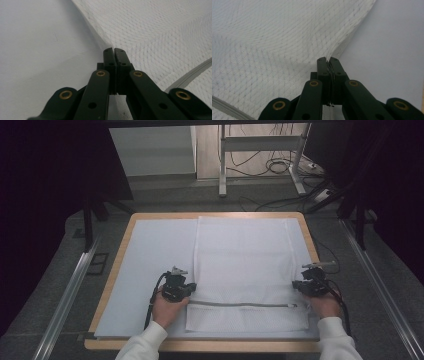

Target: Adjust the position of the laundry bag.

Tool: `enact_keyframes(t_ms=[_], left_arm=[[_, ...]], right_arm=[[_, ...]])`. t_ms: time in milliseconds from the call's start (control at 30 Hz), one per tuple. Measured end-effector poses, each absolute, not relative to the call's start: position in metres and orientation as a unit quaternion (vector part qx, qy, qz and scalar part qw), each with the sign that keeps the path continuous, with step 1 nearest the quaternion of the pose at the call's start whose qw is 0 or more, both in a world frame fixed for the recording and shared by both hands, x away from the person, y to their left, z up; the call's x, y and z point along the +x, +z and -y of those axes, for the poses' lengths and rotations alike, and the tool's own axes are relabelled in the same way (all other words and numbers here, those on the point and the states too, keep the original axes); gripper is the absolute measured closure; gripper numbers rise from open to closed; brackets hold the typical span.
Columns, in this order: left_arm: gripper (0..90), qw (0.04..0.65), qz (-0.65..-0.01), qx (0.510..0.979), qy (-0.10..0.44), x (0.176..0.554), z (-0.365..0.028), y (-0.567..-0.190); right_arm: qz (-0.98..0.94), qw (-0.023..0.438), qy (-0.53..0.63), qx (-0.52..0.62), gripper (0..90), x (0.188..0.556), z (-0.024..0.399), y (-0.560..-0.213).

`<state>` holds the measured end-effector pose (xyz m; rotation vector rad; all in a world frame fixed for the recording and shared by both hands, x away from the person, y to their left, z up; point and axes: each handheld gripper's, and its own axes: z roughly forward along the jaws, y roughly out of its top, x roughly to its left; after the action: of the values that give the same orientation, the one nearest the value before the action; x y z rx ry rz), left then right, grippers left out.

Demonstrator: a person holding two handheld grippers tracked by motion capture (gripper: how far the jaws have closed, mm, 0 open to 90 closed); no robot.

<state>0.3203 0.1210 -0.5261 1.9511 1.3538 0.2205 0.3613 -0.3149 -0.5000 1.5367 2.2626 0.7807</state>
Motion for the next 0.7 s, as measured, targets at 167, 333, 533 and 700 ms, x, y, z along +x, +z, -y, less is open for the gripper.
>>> enact_keyframes(t_ms=[167,333,533,700], left_arm=[[89.7,0.369,-0.528,0.76,0.086,0.319,-0.124,-0.526],[89.8,0.374,-0.532,0.754,0.09,0.317,-0.127,-0.525],[89.8,0.371,-0.535,0.754,0.085,0.317,-0.13,-0.528],[89.8,0.37,-0.536,0.754,0.084,0.316,-0.133,-0.528]], right_arm=[[-0.788,0.147,0.273,0.532,87.8,0.361,0.313,-0.499],[-0.788,0.148,0.276,0.53,87.8,0.36,0.311,-0.499],[-0.79,0.15,0.278,0.525,87.8,0.36,0.306,-0.498],[-0.792,0.152,0.278,0.521,87.8,0.359,0.302,-0.497]])
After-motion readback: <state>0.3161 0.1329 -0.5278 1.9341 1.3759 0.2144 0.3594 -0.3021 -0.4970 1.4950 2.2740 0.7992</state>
